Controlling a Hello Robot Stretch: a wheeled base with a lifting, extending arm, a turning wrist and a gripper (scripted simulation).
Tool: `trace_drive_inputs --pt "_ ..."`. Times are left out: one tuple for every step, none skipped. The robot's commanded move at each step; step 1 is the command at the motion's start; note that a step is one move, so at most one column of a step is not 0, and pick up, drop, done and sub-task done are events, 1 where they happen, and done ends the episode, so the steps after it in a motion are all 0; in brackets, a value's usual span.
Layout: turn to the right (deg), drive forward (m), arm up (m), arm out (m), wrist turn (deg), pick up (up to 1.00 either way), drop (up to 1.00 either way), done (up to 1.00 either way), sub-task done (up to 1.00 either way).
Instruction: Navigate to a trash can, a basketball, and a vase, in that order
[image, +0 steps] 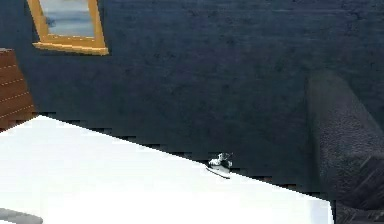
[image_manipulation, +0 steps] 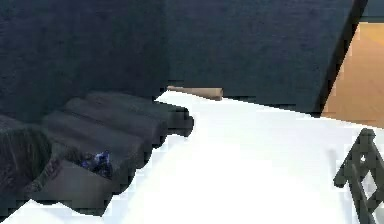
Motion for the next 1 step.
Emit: trace_drive_inputs --pt "-24.0 0.0 0.0 0.0 0.0 0.0 0.0 0.0 0.0"
